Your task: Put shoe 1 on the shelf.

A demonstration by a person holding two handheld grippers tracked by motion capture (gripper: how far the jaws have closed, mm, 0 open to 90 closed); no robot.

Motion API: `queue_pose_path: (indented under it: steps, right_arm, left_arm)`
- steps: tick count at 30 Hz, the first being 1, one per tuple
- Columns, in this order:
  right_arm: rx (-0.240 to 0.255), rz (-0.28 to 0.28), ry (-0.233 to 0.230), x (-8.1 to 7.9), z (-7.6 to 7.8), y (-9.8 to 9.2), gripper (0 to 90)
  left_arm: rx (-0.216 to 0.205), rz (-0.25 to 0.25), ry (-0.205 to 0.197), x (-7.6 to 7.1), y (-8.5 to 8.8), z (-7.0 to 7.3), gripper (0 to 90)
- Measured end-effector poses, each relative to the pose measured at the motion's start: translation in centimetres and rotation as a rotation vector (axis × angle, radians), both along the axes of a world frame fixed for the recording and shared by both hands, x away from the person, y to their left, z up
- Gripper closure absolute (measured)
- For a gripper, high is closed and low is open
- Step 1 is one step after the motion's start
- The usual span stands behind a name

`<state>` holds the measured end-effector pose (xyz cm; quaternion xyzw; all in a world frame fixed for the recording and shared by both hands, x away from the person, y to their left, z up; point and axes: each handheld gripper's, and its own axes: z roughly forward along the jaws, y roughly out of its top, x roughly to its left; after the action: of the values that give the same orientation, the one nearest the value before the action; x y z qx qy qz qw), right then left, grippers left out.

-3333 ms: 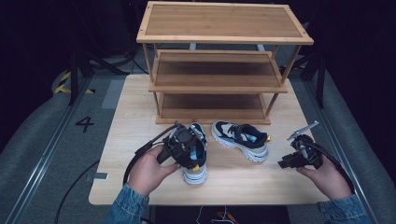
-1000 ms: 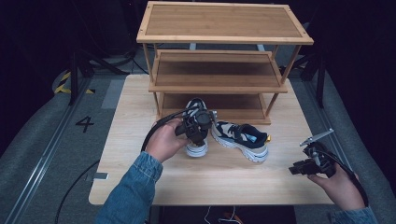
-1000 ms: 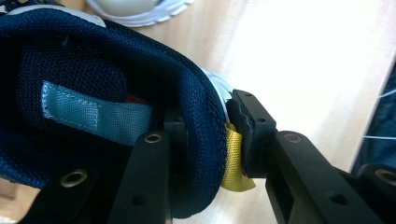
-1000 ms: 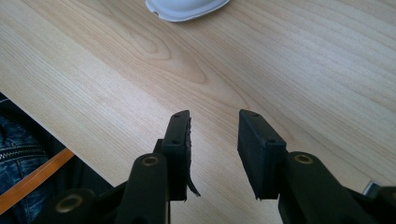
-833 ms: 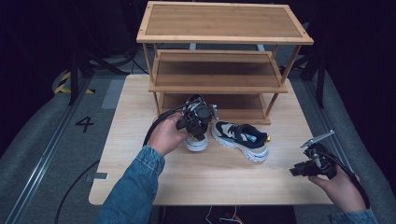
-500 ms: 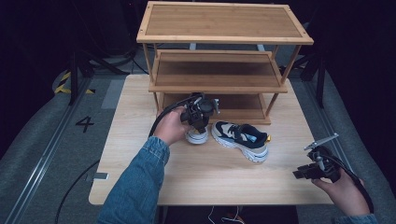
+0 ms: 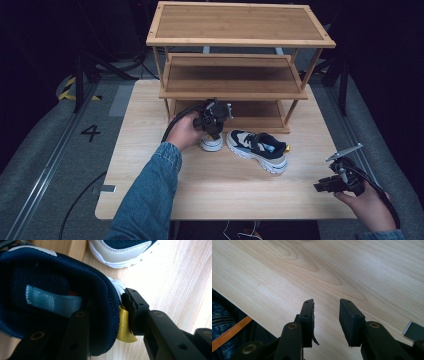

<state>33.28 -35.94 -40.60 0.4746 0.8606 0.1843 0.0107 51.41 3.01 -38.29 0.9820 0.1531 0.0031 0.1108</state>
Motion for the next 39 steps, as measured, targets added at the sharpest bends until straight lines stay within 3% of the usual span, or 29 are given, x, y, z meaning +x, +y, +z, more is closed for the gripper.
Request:
queue_pose_path:
  steps: [4, 5, 7, 8, 9, 11, 12, 15, 18, 20, 22, 24, 28, 31, 35, 39]
  right_arm:
    - [0.002, 0.008, 0.001, 0.1, 0.0, 0.3, 65.1]
    - [-0.001, 0.016, 0.000, 0.2, 0.0, 0.4, 65.0]
    - [0.002, 0.017, 0.003, 0.3, 0.0, 0.7, 65.0]
    - [-0.002, 0.026, 0.005, 0.4, -0.1, 0.8, 65.0]
    - [-0.001, 0.028, 0.004, 0.4, -0.1, 0.9, 65.0]
    - [0.001, 0.032, 0.002, 0.6, 0.0, 1.0, 65.0]
    - [-0.003, 0.037, 0.000, 0.7, 0.1, 1.1, 65.0]
    - [0.002, 0.043, -0.002, 1.0, 0.2, 1.4, 65.0]
    - [0.003, 0.063, -0.001, 1.4, 0.1, 1.8, 64.4]
    - [-0.001, 0.079, 0.002, 1.7, -0.1, 2.1, 64.2]
    - [-0.001, 0.092, 0.004, 2.0, -0.2, 2.5, 64.3]
    - [-0.002, 0.103, 0.004, 2.2, -0.2, 2.8, 64.3]
    - [0.003, 0.118, 0.001, 2.7, -0.1, 3.4, 64.2]
    - [-0.001, 0.133, 0.001, 3.0, -0.1, 3.8, 64.3]
    - [0.003, 0.142, 0.001, 3.3, -0.1, 4.2, 63.7]
    - [0.005, 0.144, -0.001, 3.5, 0.0, 4.5, 63.8]
  left_arm:
    - [0.015, 0.015, -0.011, 0.0, 0.5, 0.1, 63.8]
    - [-0.007, 0.040, -0.039, -0.2, 0.6, 0.0, 59.1]
    - [0.017, 0.054, -0.030, -0.1, 0.8, 0.5, 52.7]
    - [0.008, 0.070, -0.035, -0.1, 0.9, 0.5, 45.2]
    - [-0.007, 0.135, -0.033, -0.2, 1.2, 0.7, 43.9]
    - [-0.021, 0.152, -0.029, -0.2, 1.3, 0.8, 42.0]
    - [-0.054, 0.193, -0.028, -0.5, 1.7, 1.1, 39.1]
    - [-0.063, 0.200, -0.050, -1.1, 2.1, 1.9, 37.0]
    - [-0.073, 0.223, -0.064, -2.0, 2.6, 2.6, 37.7]
    - [-0.084, 0.247, -0.051, -2.5, 3.2, 3.3, 40.6]
    - [-0.117, 0.269, -0.076, -3.2, 3.7, 3.9, 40.5]
    - [-0.127, 0.283, -0.069, -3.8, 4.3, 4.5, 41.1]
    - [-0.119, 0.300, -0.066, -5.1, 5.0, 4.9, 40.9]
    - [-0.137, 0.326, -0.065, -6.1, 5.3, 4.8, 44.3]
    - [-0.168, 0.407, 0.010, -6.9, 5.5, 3.9, 56.8]
    - [-0.184, 0.438, 0.023, -7.0, 5.5, 2.8, 64.7]
